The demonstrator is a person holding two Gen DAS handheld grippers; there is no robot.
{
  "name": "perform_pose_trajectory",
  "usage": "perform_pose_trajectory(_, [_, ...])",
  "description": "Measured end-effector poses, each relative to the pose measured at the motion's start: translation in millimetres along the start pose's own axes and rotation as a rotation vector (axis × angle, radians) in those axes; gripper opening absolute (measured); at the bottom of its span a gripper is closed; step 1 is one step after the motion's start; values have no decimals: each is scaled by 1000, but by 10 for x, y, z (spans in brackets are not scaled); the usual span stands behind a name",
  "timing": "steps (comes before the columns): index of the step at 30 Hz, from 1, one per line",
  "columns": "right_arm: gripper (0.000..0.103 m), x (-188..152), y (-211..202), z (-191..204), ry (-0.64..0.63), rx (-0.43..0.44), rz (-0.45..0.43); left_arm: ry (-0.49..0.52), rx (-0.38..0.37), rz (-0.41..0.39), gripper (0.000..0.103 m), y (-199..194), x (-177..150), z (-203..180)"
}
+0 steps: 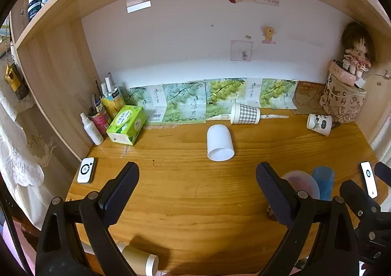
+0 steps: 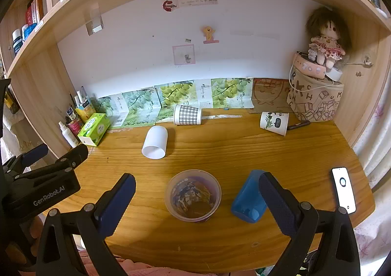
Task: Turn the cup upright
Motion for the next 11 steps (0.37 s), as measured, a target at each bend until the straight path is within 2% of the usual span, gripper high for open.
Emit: perform_pose_trajectory(11, [101, -1, -25, -13, -2, 0, 0, 15, -3, -22, 98, -46, 11, -38])
Point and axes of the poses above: each gripper's, at about its wrist camera, not at the fingertips, and y roughly the way its jaws point, z to its left, x to its top, the point moved 10 cm from there along y, roughly the way its jaws point, and after that the axes turned 2 degrees about y, right-handed, at the moved point
